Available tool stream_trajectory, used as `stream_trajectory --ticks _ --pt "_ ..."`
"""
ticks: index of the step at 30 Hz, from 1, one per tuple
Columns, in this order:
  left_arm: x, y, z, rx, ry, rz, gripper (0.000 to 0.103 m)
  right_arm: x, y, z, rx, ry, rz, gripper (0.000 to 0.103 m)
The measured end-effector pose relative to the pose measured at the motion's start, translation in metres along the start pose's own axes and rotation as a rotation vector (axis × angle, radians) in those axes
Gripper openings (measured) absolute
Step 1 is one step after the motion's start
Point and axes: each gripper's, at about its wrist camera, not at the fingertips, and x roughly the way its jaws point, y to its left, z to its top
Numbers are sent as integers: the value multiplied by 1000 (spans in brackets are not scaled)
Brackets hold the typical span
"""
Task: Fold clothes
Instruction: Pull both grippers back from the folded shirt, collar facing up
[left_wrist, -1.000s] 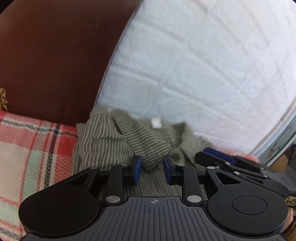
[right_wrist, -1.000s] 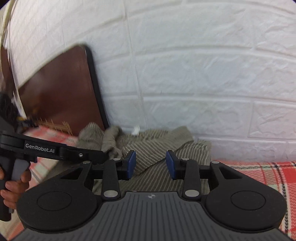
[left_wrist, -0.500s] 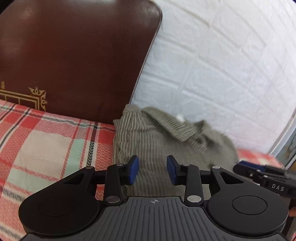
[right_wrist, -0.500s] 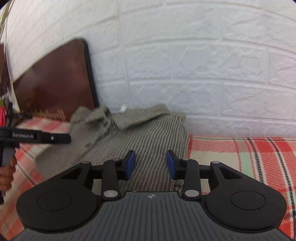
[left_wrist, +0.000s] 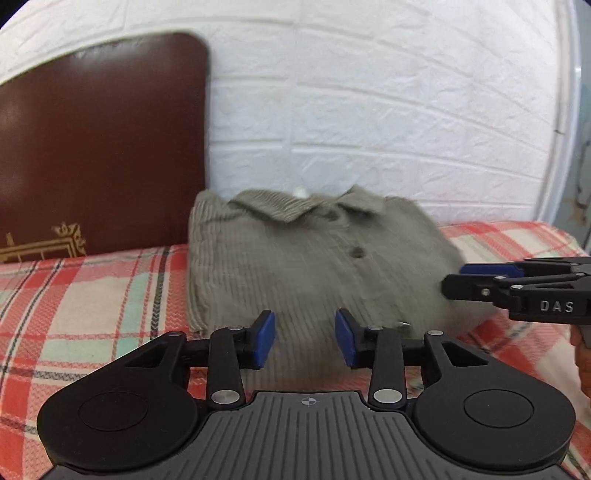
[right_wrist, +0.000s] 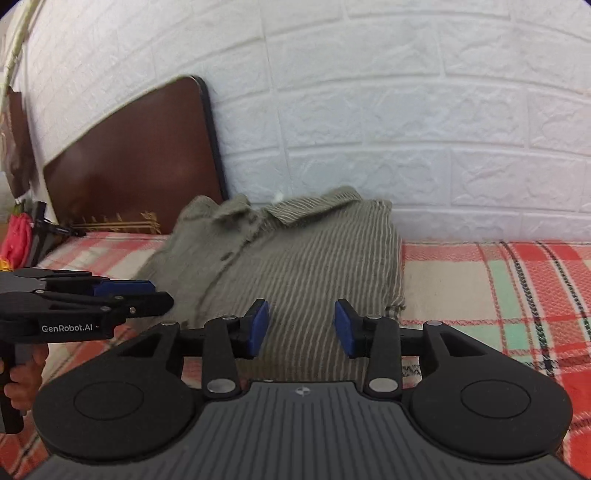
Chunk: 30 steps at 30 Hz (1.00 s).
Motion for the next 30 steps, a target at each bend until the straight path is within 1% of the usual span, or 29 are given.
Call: stream_trajectory --ticks 1,3,4,6,8,11,17,19,20,22,23,24,26,27,28,29,30 --pt "-5 -4 -4 25 1 -2 59 -4 2 -3 2 -3 1 45" --pt "5 -13 -16 72 34 14 59 0 4 -12 -5 31 -28 45" --pt "11 -15 -22 80 47 20 59 5 2 -16 4 48 -30 46" --pt "15 -16 -27 73 54 25 59 16 -2 -22 22 80 -34 46" --pt "18 -15 -26 57 57 18 59 17 -6 -20 51 81 -26 46" --pt "22 -12 -28 45 58 9 59 18 -2 -22 25 81 -38 47" --pt "20 -13 -28 47 60 12 59 20 -2 -22 20 83 -45 48" --pt "17 -14 -27 39 63 24 60 18 -3 -20 28 85 -40 49" --pt "12 -15 -28 24 65 36 60 14 -4 -18 41 84 -34 49" --pt "-1 -10 -31 -16 69 43 66 -3 -6 -15 72 58 -29 51" --pt "-7 -4 -36 -46 78 43 72 -12 -7 -14 86 41 -27 55" --pt "-10 2 -41 -84 91 53 75 -22 -7 -12 98 24 -26 60" --pt "-19 13 -50 -149 81 74 73 -40 -3 -8 87 8 -33 60" --pt "-27 19 -49 -203 80 77 72 -48 -1 -7 81 0 -37 60" --pt "-36 24 -46 -266 68 62 72 -57 4 -5 69 -8 -40 61" --pt "-49 27 -42 -326 31 23 72 -66 9 -3 57 -15 -43 63" --pt "-61 29 -37 -376 -6 -8 73 -74 15 0 47 -23 -47 70"
